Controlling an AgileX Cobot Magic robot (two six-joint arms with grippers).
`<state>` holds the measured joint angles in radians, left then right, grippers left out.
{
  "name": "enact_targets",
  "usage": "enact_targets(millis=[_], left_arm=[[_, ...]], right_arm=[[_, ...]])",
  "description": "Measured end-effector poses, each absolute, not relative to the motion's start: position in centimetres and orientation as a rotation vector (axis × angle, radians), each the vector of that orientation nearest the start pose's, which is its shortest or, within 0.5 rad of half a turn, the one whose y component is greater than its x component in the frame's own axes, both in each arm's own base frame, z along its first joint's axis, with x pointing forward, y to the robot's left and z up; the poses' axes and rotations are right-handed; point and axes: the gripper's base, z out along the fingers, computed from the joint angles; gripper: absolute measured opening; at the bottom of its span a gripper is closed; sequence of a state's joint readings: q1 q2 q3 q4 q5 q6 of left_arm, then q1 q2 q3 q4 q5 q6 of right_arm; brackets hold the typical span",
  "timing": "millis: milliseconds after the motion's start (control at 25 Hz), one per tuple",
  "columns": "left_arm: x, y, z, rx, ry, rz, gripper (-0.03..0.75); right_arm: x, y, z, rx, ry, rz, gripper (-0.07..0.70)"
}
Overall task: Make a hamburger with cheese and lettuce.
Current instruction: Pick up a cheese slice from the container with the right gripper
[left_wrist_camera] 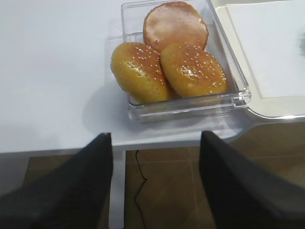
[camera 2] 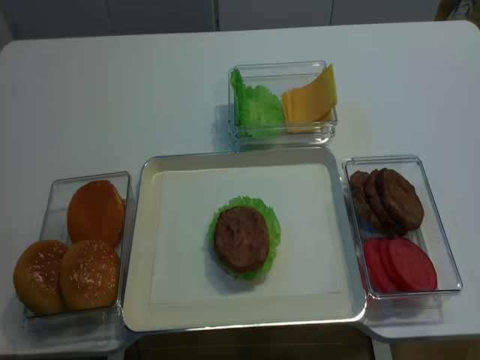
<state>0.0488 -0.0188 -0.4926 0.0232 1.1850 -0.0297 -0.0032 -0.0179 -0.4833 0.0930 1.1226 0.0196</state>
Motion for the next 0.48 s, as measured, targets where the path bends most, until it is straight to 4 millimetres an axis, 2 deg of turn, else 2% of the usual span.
enact_targets(millis=[160,280,480], left_arm=[[-1.3,0.1,26.5,-0.088,2.155,0.039,0.433],[-1.3,0.1,26.5,-0.088,2.155,0.039,0.433],[-1.3,0.1,26.5,-0.088,2.155,0.039,0.433]], right_arm=[[-1.0,1.5,28.8,0.024,1.958,0.246,0.385],[-1.3,1.8,31.1,0.026,1.879,0.308,0.4],[1.3,1.9,33.6,0.045,1.956,0.329,0.404]])
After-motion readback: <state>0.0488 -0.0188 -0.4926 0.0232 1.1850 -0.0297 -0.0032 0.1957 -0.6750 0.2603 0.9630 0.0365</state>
